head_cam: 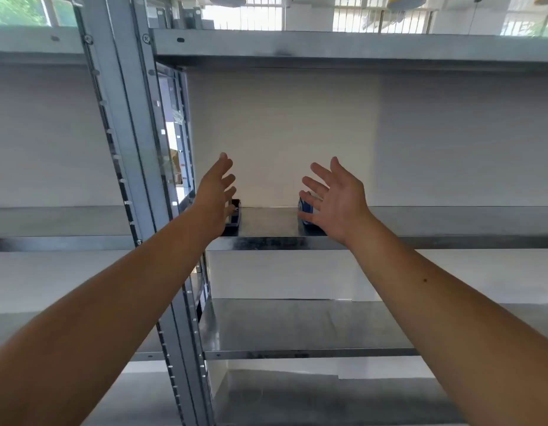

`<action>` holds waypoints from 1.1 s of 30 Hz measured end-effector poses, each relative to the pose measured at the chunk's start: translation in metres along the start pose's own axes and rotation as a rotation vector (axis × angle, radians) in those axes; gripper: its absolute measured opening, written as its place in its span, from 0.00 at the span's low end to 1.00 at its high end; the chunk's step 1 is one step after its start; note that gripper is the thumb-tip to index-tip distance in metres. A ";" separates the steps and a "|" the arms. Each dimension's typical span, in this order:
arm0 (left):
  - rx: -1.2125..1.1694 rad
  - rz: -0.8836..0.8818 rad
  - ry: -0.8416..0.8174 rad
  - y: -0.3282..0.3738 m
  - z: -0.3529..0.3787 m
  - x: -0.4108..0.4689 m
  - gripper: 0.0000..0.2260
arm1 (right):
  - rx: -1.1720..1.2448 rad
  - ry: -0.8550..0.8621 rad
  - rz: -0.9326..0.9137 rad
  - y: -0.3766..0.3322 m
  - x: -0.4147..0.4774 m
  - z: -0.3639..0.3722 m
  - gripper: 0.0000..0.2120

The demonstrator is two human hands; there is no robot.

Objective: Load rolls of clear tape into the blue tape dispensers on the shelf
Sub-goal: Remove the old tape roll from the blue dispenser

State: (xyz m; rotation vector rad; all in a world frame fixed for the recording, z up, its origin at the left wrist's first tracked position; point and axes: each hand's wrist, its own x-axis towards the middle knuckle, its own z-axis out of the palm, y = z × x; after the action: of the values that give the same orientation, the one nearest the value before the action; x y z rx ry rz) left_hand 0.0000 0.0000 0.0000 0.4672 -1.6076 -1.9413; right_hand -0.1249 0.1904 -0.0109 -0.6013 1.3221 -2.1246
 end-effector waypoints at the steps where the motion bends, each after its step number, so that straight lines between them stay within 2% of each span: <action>1: 0.001 -0.011 0.019 -0.001 -0.005 0.002 0.30 | 0.008 0.002 0.007 0.003 0.002 0.003 0.30; 6: 0.027 -0.034 0.092 -0.006 -0.029 0.009 0.31 | 0.029 -0.007 0.027 0.025 0.017 0.024 0.30; 13: 0.019 -0.004 0.128 -0.012 -0.059 0.023 0.25 | -0.002 0.026 0.042 0.062 0.040 0.047 0.28; 15: 0.054 -0.001 0.172 -0.014 -0.062 0.029 0.22 | -0.026 0.023 0.056 0.070 0.049 0.050 0.28; 18: 0.146 0.039 0.244 -0.018 -0.061 0.038 0.11 | -0.075 0.015 0.066 0.078 0.067 0.052 0.26; 20: 0.206 0.090 0.298 -0.023 -0.054 0.038 0.09 | -0.126 -0.009 0.065 0.080 0.079 0.056 0.24; 24: 0.431 0.233 0.353 -0.039 -0.043 0.043 0.18 | -0.262 -0.071 0.068 0.085 0.097 0.062 0.21; 28: 0.610 0.288 0.393 -0.050 -0.039 0.054 0.23 | -0.395 -0.112 0.036 0.088 0.119 0.058 0.19; 33: 0.671 0.340 0.438 -0.058 -0.042 0.059 0.25 | -0.535 -0.148 -0.012 0.090 0.134 0.055 0.18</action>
State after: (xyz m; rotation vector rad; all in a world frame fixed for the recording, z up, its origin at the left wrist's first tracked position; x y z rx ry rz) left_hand -0.0329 -0.0621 -0.0606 0.7564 -1.8537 -0.9374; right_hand -0.1701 0.0330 -0.0590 -0.9585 1.8088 -1.6877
